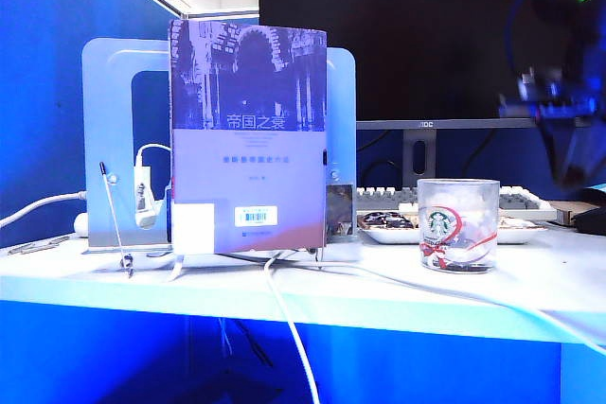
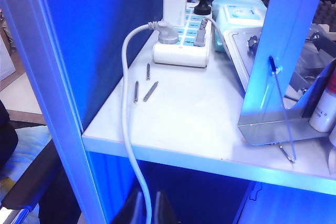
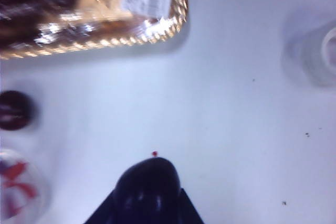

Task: Pick up the cherry on the right side of the glass and put it inside the glass.

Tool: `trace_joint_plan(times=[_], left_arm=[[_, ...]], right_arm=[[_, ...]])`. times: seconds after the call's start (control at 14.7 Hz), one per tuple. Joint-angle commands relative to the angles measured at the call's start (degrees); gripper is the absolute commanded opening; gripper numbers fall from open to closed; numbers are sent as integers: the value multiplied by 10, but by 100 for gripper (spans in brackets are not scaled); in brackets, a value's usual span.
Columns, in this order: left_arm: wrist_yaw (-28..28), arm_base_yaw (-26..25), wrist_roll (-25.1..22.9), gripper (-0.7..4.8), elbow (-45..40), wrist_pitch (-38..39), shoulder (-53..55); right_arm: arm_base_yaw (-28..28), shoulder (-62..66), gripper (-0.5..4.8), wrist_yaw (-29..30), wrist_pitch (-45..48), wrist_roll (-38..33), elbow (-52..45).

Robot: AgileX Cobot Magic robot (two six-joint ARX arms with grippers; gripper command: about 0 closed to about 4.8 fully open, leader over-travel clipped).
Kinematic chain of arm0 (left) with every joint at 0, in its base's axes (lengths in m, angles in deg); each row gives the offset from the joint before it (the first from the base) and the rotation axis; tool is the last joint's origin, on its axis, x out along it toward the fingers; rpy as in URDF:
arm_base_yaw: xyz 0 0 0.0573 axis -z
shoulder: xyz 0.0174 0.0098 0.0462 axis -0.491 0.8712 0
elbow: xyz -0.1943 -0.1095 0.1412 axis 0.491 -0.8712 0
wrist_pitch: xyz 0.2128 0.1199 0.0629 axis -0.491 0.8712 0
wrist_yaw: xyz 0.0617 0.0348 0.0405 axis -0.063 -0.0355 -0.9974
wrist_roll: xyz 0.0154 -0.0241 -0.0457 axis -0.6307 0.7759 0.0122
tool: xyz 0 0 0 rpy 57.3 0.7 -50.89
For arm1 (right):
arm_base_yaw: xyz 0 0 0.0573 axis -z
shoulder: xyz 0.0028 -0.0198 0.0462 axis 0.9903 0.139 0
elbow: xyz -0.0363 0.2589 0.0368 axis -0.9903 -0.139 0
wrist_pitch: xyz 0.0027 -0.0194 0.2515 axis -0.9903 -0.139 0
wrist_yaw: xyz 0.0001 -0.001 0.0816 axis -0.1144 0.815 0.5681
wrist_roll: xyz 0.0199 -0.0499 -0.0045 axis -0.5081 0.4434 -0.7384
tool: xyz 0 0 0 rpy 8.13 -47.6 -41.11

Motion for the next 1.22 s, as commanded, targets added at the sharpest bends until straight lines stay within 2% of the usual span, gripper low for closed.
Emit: trace_joint_plan(times=[0.07, 0.2, 0.54, 0.68, 0.88, 1.08, 1.22], left_arm=[[3, 0, 2, 53, -1, 7, -2], [2, 0, 2, 53, -1, 7, -2], [3, 0, 2, 53, -1, 7, -2], [3, 0, 2, 53, -1, 7, -2], [3, 0, 2, 53, -1, 7, -2], [2, 0, 2, 53, -1, 7, -2], [2, 0, 2, 53, -1, 7, -2]], right_arm=[[0, -35, 144, 34, -21, 2, 37], [0, -66, 144, 93, -17, 1, 40], [-1, -93, 145, 312, -21, -1, 39], [-1, -93, 145, 352, -22, -4, 39], [-1, -92, 146, 353, -25, -16, 39], [-23, -71, 148, 350, -39, -16, 38], [-45, -53, 148, 327, -40, -16, 38]])
